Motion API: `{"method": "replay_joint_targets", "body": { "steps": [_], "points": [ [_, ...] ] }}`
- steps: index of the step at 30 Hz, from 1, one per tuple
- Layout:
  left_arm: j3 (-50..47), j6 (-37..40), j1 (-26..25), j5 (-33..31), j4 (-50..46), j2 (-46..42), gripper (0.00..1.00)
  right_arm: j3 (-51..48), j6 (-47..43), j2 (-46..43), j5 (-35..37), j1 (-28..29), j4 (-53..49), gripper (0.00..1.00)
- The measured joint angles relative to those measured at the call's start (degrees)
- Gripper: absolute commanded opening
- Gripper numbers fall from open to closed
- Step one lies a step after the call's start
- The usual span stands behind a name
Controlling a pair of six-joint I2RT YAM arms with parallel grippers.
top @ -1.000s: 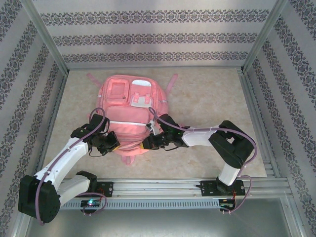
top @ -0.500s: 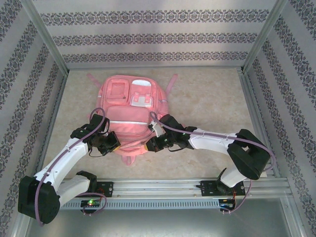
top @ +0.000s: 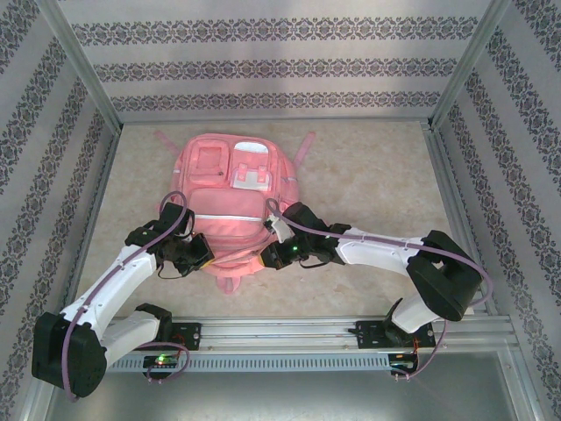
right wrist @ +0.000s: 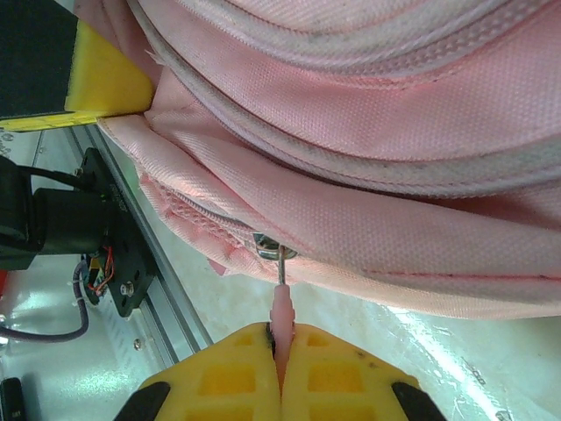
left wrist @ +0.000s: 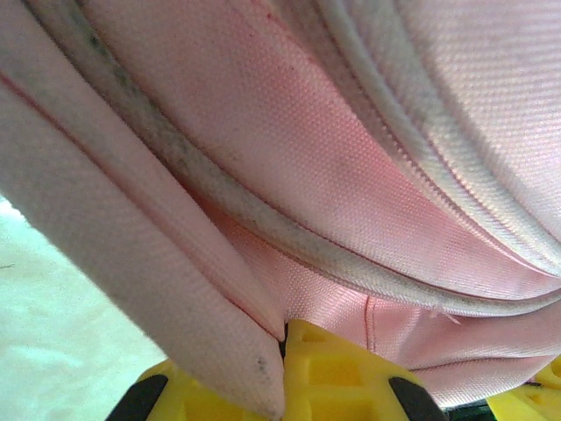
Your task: Pack the student bag
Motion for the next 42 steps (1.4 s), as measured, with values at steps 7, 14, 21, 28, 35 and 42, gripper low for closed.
{"method": "replay_joint_targets", "body": {
  "steps": [7,14,21,28,35,42],
  "points": [
    [0.0,0.0,0.0,0.0,0.0,0.0,0.0,0.0,0.0,-0.02,0.02,0.0,0.0,0.0],
    [0.0,0.46,0.0,-0.2,-0.02,0.0,0.0,-0.04,-0.02,-0.33,0.42,-0.04,-0.2,0.0],
    [0.9,1.09,0.39,-0.33,-1.07,0.28,0.0,-0.85,-0.68,-1.57,0.63,-0.98,-0.59,0.0],
    [2.86,2.34,1.03,-1.18,-3.43,1.03,0.0,-1.18,-3.02,-1.7,1.09,-1.6,-1.49,0.0],
    [10.82,7.06,2.84,-6.03,-9.81,6.34,0.0,1.57,-8.2,-1.73,4.61,2.19,-4.5,0.0],
    [16.94,11.21,8.33,-10.51,-12.09,13.14,0.13,9.35,-8.79,5.33,6.25,5.64,-4.68,0.0]
  ]
}}
